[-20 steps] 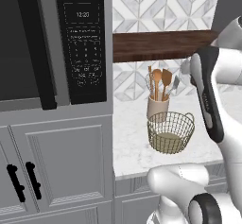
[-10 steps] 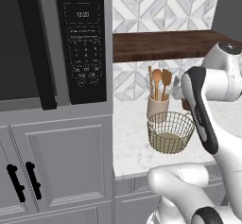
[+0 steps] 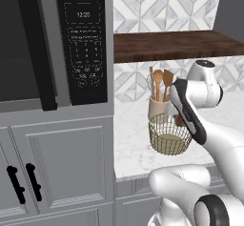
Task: Open the cabinet, pick up the bread from the cabinet and place it in the basket. Then move the basket to the dining counter.
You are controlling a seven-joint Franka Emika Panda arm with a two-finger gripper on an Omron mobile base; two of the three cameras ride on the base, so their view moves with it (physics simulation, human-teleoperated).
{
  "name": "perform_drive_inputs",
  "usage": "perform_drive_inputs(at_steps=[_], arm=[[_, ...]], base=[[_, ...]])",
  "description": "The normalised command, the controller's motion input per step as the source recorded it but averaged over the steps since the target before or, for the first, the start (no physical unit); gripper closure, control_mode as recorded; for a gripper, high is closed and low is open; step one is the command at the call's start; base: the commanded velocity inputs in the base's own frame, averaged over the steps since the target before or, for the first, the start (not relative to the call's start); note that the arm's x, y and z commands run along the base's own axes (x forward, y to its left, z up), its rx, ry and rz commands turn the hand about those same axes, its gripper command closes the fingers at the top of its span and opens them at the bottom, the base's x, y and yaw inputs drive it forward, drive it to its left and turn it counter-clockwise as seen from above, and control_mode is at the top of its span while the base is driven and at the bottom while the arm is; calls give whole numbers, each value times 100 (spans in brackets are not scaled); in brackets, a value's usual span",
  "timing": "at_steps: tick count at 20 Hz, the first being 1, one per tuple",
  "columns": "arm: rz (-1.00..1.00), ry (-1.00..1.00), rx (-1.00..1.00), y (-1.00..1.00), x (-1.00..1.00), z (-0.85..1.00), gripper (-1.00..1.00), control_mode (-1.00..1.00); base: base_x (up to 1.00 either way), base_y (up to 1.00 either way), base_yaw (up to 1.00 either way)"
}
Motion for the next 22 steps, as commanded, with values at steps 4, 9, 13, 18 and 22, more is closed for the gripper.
perform_drive_inputs(at_steps=[4, 9, 13, 18, 22], arm=[[4, 7, 8, -24, 71, -39, 100, -100], [1, 5, 2, -5, 47, -58, 100, -100], [0, 10, -4, 0, 28, -65, 100, -100], [0, 10, 0, 0, 34, -46, 100, -100], [0, 6, 0, 0, 29, -32, 100, -100]], base=[[0, 0, 0], [0, 0, 0], [0, 0, 0], [0, 0, 0], [0, 0, 0]])
